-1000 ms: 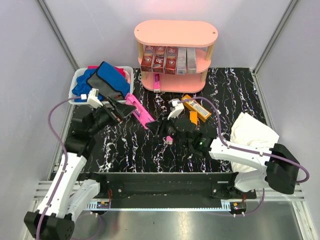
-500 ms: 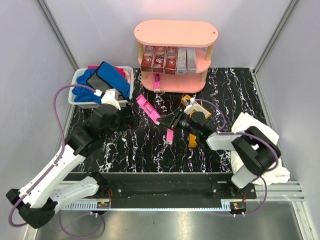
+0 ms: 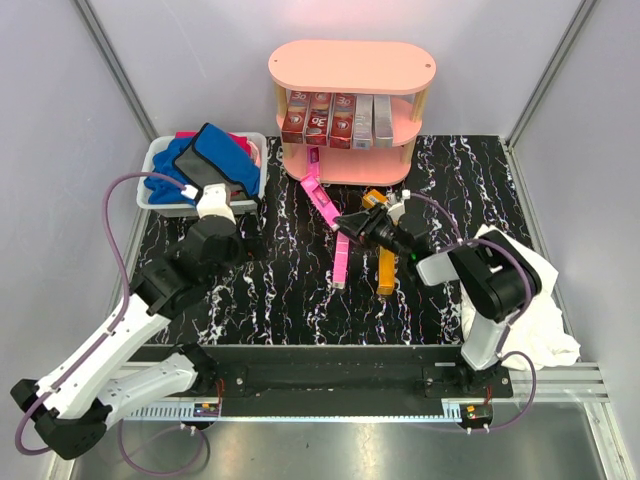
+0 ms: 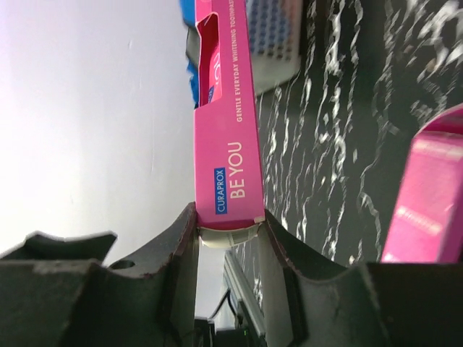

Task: Place and organize the toothpastes onto the shelf

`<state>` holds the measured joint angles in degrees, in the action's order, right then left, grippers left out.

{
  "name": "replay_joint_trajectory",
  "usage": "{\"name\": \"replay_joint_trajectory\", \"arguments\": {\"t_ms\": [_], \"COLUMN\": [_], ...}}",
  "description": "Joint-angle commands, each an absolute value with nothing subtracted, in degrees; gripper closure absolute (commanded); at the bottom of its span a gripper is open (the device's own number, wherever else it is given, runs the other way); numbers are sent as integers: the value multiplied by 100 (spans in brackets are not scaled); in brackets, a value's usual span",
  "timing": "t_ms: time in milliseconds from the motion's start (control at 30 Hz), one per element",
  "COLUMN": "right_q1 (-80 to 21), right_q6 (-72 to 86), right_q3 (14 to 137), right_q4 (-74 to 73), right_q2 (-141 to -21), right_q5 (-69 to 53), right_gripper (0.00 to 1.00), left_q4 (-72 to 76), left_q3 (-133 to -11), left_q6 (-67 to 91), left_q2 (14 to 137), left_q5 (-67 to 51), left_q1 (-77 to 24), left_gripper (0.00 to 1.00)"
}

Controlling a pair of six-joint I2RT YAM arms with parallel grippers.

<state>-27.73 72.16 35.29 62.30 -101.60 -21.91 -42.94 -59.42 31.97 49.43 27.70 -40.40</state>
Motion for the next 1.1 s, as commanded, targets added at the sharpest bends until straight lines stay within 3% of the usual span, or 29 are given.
{"name": "replay_joint_trajectory", "arguments": {"t_ms": [0, 367, 1067], "right_q1": [-2549, -2268, -2233], "right_q6": [7479, 7928, 8130], "right_q3": [4130, 5835, 7980], "right_q4": [6706, 6522, 5002], "right_q2": [-10651, -12224, -13500], "right_q5": [-2013, -1547, -114], "right_gripper": [85, 86, 86], "left_q4": [-3911, -3823, -3955], "left_q3": [-5827, -5546, -4878], "left_q6": [3024, 3076, 3515], "left_q2": [4738, 4237, 3428], "left_q5": [3006, 3032, 3076], "left_q1": [-4061, -4061, -4061], "left_gripper": [1, 1, 1]}}
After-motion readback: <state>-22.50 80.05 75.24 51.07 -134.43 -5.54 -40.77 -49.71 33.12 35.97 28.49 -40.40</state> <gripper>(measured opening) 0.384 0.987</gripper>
